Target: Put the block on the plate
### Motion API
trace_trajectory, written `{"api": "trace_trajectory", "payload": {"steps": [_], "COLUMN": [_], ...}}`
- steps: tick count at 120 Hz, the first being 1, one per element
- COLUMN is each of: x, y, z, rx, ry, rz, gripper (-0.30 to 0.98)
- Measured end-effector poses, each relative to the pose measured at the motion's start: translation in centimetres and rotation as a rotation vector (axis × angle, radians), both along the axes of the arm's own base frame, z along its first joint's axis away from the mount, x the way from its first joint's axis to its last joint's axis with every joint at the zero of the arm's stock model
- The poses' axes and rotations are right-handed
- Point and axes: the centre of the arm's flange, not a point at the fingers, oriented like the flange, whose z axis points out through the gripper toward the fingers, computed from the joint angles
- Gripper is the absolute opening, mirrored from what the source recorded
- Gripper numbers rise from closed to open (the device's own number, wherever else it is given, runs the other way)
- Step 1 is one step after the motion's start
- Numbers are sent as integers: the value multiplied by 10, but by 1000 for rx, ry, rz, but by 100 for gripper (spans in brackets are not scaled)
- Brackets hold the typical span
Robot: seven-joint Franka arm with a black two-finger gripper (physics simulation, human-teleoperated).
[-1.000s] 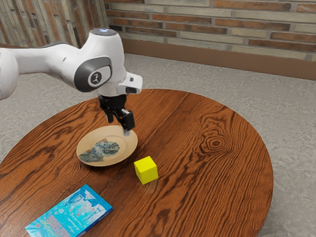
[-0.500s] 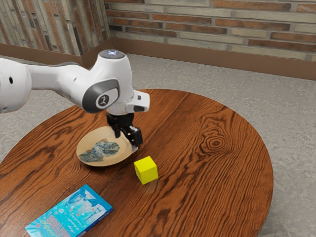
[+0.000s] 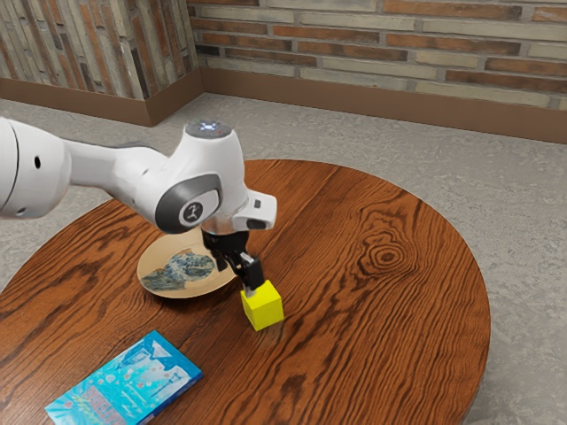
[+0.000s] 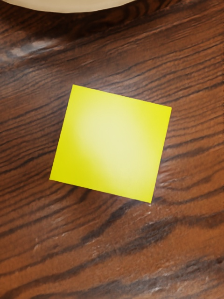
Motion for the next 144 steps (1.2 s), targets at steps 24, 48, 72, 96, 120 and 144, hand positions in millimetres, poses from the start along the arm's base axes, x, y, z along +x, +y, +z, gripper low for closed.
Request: {"api": "trace_trajectory", "payload": {"steps": [24,48,72,96,120,144], "x": [4,15,30,41,50,60], "y": [1,-1,1,2,6,4], "z": [-8,-23,-37,-58,-77,-90], "rx": [-7,-5,-21,-53,-73,-84], "ry": [-4,11,27,58,82,92], "rz": [-38,-92,-126,-155,-186,-229], "gripper": [69,69,69,69,69,69]}}
